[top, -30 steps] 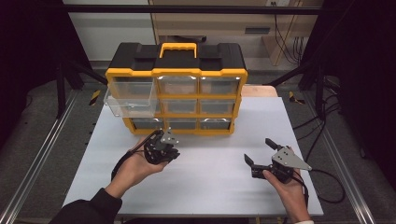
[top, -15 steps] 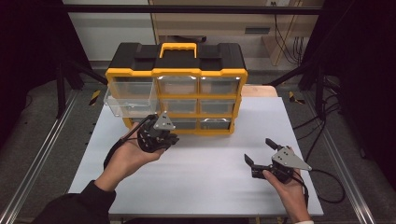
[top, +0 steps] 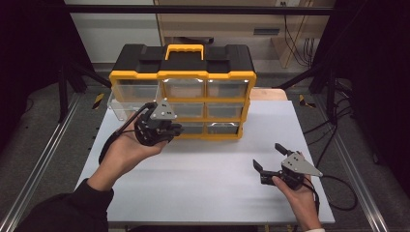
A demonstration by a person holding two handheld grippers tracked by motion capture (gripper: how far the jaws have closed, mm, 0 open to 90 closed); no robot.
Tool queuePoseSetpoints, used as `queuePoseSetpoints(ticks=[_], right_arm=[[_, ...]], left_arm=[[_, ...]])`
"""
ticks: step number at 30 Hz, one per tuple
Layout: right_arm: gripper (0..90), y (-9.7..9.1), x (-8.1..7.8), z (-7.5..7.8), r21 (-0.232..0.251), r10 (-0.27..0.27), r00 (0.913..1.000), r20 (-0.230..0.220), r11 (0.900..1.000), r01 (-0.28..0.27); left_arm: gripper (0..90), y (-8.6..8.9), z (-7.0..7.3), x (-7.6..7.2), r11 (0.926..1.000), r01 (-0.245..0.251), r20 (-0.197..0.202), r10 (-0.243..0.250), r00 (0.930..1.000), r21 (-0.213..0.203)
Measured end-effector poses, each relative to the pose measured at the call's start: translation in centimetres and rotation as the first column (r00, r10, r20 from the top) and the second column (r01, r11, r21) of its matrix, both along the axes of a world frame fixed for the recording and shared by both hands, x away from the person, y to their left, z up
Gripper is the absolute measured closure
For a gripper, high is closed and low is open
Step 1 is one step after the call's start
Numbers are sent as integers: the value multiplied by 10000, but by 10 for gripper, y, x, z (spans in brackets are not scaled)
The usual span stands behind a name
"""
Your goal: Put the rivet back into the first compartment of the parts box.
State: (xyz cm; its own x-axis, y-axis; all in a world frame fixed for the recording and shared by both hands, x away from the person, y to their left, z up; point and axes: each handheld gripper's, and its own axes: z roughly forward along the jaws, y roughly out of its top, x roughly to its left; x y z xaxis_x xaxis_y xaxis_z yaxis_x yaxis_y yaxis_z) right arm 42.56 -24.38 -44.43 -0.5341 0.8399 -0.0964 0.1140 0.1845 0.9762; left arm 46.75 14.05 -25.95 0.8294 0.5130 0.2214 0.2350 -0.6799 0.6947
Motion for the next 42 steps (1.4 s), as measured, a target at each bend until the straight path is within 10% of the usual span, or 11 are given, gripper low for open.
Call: queuePoseSetpoints(ticks=[42], right_arm=[[50, 1, 1, -1, -62, 39, 10000, -48, 10000, -39]], left_arm=[[822, 22, 69, 2, 9856, -687, 1211, 879, 9887, -1543]])
